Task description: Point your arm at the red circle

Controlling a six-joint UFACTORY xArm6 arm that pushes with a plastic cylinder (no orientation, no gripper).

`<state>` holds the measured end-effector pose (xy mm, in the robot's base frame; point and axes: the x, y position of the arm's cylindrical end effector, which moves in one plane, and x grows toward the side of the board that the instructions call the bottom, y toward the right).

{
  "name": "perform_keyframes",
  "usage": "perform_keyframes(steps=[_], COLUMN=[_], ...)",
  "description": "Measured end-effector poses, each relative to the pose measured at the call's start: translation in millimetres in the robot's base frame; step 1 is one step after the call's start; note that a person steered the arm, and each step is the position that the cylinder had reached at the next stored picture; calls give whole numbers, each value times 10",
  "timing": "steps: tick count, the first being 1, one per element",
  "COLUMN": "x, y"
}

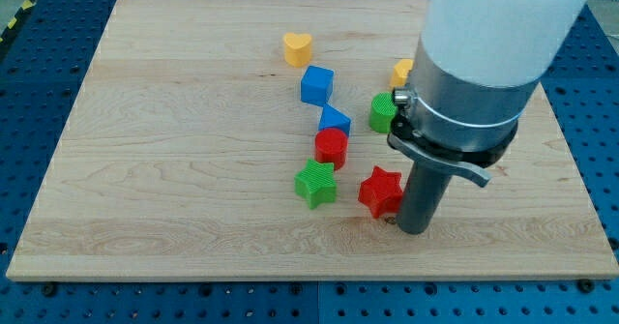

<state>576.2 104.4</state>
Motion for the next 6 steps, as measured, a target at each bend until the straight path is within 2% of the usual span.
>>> perform_keyframes(steps=[1, 2, 3, 4, 6], x=[-20, -362, -710, -734, -775], y=[437, 802, 372, -448, -450])
